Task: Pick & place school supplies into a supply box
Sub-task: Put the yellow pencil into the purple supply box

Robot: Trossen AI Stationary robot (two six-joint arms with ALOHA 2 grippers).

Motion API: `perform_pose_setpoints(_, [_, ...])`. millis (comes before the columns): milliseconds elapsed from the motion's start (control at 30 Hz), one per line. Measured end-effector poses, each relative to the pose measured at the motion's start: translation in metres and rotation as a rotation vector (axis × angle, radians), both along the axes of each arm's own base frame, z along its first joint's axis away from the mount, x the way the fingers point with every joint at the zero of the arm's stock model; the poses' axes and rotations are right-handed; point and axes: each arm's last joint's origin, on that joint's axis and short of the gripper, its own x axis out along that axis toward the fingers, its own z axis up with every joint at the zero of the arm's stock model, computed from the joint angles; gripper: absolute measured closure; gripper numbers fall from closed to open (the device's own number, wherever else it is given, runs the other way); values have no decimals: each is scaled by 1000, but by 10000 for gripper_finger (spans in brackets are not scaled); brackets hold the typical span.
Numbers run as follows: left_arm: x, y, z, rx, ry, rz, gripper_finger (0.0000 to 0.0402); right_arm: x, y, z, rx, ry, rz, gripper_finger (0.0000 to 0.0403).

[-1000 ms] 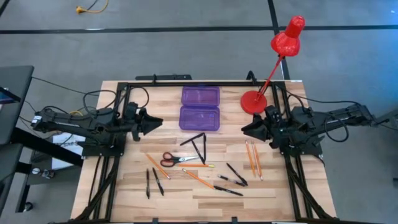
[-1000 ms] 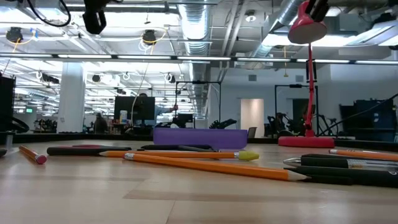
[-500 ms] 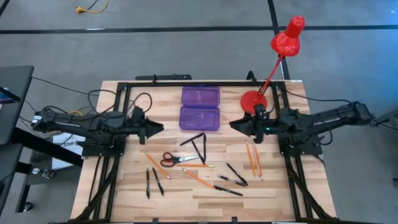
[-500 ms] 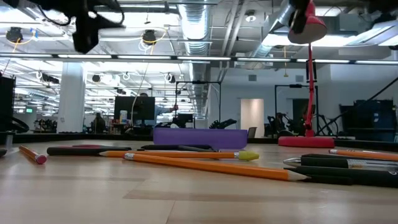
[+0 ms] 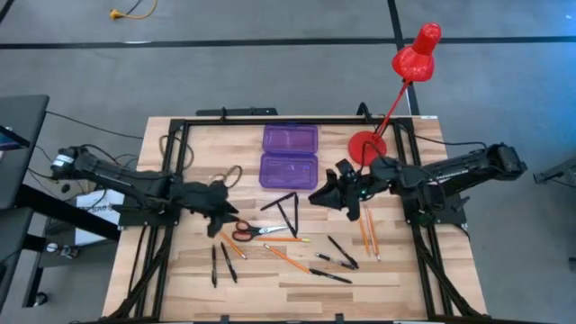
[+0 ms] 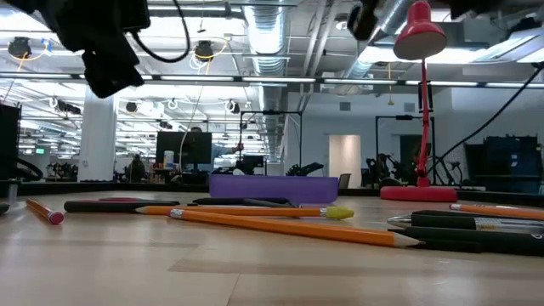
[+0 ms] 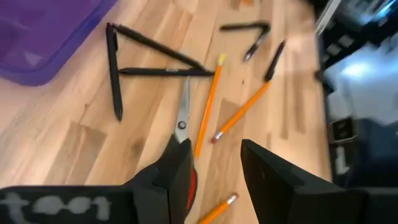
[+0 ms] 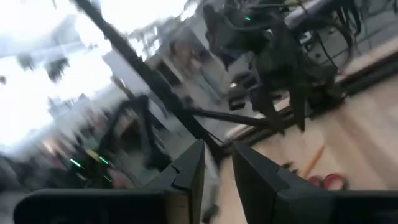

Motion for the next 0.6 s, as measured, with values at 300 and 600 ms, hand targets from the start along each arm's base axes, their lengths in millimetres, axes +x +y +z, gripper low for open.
perform_pose_setpoints(300, [12, -18, 20, 286, 242, -48, 274, -16, 1, 24, -338, 669, -164, 348])
perform_pose_setpoints(600, [4, -13, 29, 399, 204, 60, 274, -62, 18, -3, -31, 1247, -546, 349])
